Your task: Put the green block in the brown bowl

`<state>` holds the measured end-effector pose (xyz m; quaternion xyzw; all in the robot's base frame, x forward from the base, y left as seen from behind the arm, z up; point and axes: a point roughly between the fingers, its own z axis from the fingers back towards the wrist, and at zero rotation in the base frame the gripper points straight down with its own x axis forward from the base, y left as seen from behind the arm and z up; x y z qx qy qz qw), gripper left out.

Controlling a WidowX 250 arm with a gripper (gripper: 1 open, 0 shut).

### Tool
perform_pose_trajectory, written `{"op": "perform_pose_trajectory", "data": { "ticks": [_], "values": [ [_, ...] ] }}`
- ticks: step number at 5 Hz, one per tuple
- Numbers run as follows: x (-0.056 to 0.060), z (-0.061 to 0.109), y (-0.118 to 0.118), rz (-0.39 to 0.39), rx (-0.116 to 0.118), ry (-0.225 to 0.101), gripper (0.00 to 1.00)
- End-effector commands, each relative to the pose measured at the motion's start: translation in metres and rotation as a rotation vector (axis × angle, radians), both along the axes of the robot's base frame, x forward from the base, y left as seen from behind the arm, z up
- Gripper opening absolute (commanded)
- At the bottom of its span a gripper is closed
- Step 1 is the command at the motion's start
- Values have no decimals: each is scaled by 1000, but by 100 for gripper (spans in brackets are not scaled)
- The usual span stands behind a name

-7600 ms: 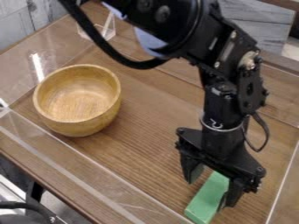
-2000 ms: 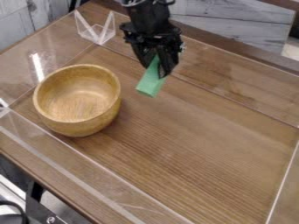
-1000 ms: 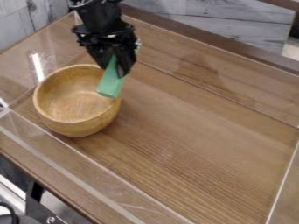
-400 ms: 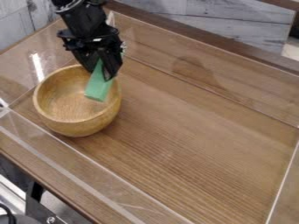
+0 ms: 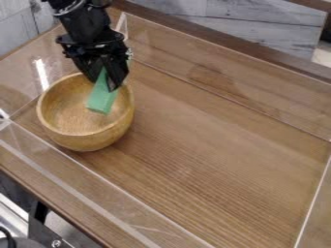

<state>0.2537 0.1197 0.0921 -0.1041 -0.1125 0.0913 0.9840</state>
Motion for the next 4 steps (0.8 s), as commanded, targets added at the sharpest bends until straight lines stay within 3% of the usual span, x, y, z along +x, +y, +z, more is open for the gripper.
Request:
{"op": "perform_pose_trajectory", "data": {
  "ticks": [1, 4],
  "values": [
    [2, 13, 8, 12, 33, -44, 0],
    [-3, 4, 14, 16, 32, -27, 0]
  ]
}}
